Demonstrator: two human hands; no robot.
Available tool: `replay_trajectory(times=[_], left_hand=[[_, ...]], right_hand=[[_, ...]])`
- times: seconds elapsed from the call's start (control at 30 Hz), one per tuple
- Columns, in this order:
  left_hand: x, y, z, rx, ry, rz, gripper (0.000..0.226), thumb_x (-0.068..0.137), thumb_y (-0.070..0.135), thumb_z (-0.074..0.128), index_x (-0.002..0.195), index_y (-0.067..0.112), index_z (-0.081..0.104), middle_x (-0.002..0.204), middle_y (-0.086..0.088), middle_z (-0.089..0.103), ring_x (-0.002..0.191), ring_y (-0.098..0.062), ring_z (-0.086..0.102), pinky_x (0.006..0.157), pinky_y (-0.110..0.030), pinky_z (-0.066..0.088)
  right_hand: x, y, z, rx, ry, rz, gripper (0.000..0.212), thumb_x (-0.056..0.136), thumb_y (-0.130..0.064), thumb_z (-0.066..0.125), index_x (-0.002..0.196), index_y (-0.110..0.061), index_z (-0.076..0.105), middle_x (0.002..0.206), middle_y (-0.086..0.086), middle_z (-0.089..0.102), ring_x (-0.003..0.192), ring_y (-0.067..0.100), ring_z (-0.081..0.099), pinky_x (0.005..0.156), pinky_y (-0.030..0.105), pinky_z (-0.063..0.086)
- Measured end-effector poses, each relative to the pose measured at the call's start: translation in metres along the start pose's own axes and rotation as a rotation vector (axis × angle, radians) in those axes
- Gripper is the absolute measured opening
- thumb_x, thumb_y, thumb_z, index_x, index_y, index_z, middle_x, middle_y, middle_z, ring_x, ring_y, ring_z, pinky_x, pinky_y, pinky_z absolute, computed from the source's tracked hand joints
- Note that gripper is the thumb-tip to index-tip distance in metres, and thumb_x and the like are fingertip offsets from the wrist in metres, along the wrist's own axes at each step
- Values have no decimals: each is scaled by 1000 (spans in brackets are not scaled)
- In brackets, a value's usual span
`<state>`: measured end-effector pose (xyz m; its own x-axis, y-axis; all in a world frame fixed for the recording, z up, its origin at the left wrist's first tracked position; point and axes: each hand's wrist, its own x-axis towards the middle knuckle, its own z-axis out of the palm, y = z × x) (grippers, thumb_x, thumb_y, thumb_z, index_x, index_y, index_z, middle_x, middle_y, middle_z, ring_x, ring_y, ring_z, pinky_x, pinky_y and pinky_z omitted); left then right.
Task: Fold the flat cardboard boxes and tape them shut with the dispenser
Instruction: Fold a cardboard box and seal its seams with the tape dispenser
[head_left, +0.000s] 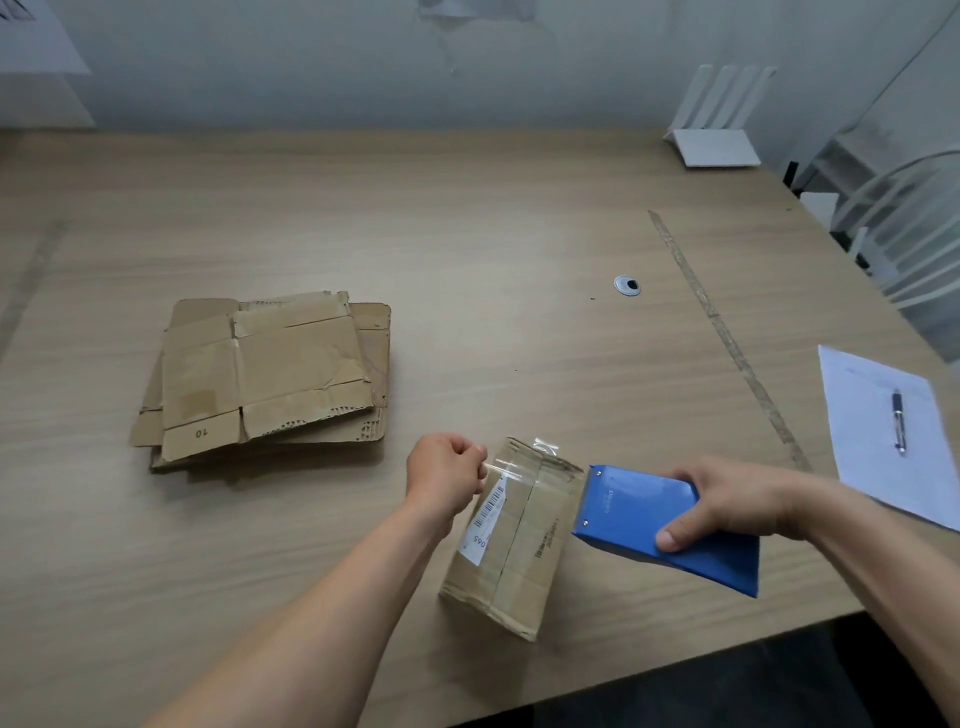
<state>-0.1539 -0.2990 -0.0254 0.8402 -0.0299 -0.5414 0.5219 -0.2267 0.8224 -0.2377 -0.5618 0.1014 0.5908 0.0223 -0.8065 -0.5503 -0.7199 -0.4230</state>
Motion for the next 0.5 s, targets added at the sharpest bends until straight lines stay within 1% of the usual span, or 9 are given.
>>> replay_trajectory(times=[0.13, 0.17, 0.27, 0.37, 0.5], left_hand=[[5, -8, 2, 69, 23, 27, 27, 91, 13, 64, 67, 3, 68, 55, -3, 62, 48, -16, 54, 54, -26, 42], [7, -10, 2, 87, 31, 34, 28, 90, 14, 64, 65, 4, 68, 54, -3, 62, 49, -18, 55, 56, -27, 43], [13, -15, 3, 133, 45, 47, 32, 88, 18, 64, 56, 10, 66, 52, -2, 63, 53, -21, 56, 58, -32, 45], [18, -18, 5, 170, 49, 51, 30, 85, 21, 64, 56, 11, 66, 52, -4, 63, 53, -21, 57, 58, -33, 45], [19, -22, 7, 202, 55, 40, 33, 86, 20, 64, 55, 10, 65, 50, 1, 62, 54, -21, 58, 58, -35, 46]], right_hand=[[8, 4, 5, 15, 0, 11, 45, 61, -33, 91, 102, -24, 72, 90, -6, 78, 83, 11, 73, 69, 22, 54], [10, 5, 6, 14, 2, 11, 46, 62, -32, 91, 103, -24, 72, 91, -6, 78, 84, 12, 73, 69, 21, 53], [16, 9, 10, 4, 15, 11, 55, 55, -39, 89, 104, -23, 72, 93, -4, 78, 86, 14, 74, 73, 25, 56], [20, 12, 12, 11, 16, 14, 47, 64, -32, 92, 105, -23, 72, 96, -2, 78, 90, 17, 73, 74, 25, 56], [26, 16, 14, 6, 10, 14, 44, 67, -32, 92, 105, -24, 72, 96, -3, 77, 90, 17, 73, 79, 29, 57]])
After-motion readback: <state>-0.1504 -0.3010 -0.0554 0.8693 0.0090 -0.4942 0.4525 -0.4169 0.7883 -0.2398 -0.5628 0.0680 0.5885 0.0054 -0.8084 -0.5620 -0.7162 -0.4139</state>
